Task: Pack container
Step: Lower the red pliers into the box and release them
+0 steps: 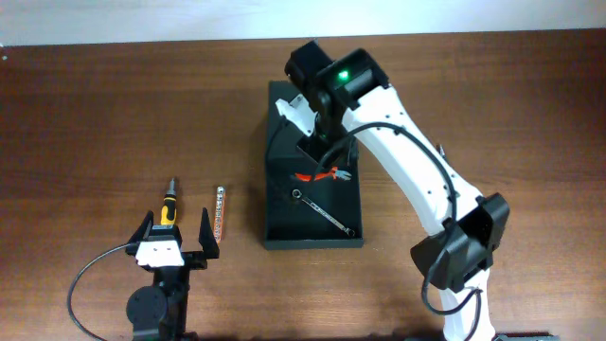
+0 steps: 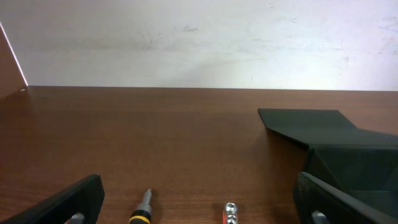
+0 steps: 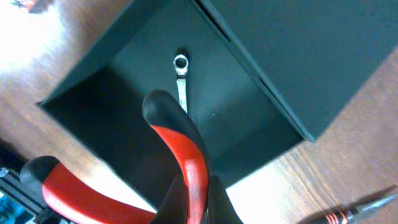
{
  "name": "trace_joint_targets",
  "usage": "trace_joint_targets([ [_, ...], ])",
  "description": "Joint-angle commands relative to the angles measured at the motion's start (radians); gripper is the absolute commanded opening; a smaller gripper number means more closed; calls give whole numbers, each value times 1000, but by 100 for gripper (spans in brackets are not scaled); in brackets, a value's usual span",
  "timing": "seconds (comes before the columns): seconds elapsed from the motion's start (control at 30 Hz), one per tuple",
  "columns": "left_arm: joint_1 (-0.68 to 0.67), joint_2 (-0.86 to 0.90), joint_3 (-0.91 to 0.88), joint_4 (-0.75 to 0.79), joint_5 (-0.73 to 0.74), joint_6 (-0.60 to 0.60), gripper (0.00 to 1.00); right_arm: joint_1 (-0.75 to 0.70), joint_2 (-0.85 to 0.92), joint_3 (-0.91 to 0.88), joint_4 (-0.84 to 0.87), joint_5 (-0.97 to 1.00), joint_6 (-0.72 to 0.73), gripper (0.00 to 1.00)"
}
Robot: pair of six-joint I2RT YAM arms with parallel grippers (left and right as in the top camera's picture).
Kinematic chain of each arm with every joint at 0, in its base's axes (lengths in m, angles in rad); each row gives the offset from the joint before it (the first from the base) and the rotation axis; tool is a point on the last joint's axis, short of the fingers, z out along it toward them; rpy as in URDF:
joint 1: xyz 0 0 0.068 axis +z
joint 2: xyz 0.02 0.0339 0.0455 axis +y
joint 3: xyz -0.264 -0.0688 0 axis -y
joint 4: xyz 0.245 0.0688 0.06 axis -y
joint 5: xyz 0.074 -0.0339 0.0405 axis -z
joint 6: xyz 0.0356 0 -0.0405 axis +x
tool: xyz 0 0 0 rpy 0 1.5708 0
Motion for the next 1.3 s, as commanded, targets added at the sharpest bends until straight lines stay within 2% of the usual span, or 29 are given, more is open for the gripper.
trace_joint_targets([
  [0.0, 6, -7, -2, -6, 11, 5, 99, 7, -34, -69, 32, 1, -11, 4],
  [0.47, 6, -7, -2, -6, 11, 5, 99, 7, -29, -348, 357, -6, -14, 4],
  [0.87, 6, -7, -2, -6, 11, 5, 99, 7, -29, -505, 451, -6, -13, 4],
  [1.27, 6, -7, -2, -6, 11, 5, 99, 7, -29, -574, 518, -29, -11, 4],
])
